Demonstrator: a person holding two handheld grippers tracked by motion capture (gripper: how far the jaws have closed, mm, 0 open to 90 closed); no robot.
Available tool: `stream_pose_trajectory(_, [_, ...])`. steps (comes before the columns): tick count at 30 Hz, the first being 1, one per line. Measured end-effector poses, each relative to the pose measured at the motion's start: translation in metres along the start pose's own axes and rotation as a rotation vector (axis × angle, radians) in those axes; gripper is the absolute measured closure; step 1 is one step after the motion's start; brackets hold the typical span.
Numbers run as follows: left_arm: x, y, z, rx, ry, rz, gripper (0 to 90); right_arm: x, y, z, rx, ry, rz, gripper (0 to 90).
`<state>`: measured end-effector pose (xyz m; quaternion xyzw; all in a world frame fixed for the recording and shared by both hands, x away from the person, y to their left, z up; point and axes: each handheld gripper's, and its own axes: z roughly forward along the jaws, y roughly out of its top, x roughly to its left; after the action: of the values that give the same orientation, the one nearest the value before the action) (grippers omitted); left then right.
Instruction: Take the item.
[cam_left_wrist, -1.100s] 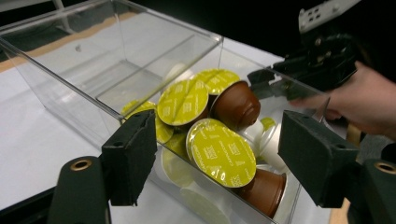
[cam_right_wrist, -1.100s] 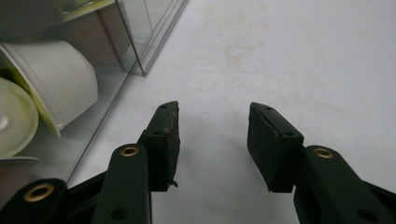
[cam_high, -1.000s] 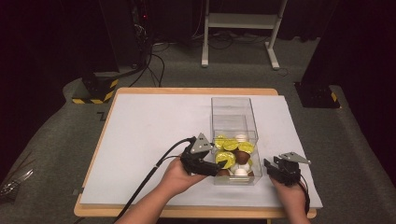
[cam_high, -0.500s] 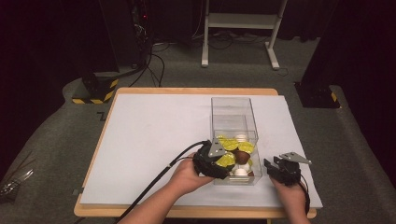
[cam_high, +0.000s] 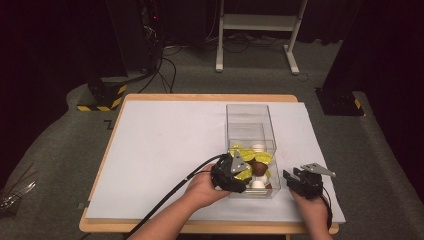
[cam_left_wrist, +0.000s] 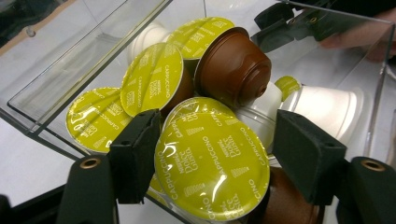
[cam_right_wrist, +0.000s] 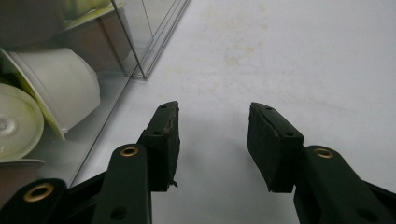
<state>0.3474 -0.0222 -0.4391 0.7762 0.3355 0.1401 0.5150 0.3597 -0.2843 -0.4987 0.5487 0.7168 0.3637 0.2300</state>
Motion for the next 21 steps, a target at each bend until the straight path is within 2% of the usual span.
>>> stream_pose_trajectory(3, [-0.0002,-0.0003,0.0009,-0.006,0.005,-0.001,36.3,-0.0007,-0.0001,-0.0003,-0.003,0.003,0.005,53.8])
stream_pose_trajectory(6, [-0.0004,-0.0010,0.0008,-0.003,0.016,0.016,37.5,-0.0011,-0.0002,-0.0007,-0.003,0.007,0.010,53.8])
stream_pose_trajectory(14, [-0.0010,-0.0017,0.0005,-0.005,0.026,0.026,38.2,-0.0021,-0.0001,-0.0008,-0.005,0.010,0.015,53.8])
stream_pose_trajectory(18, [-0.0001,-0.0008,-0.0004,-0.017,0.026,0.006,38.3,-0.0018,-0.0001,-0.0008,-0.005,0.010,0.023,53.8])
stream_pose_trajectory(21, [0.0002,0.0002,-0.0020,-0.044,0.017,-0.012,38.3,-0.0022,-0.0001,-0.0009,-0.007,0.010,0.022,53.8])
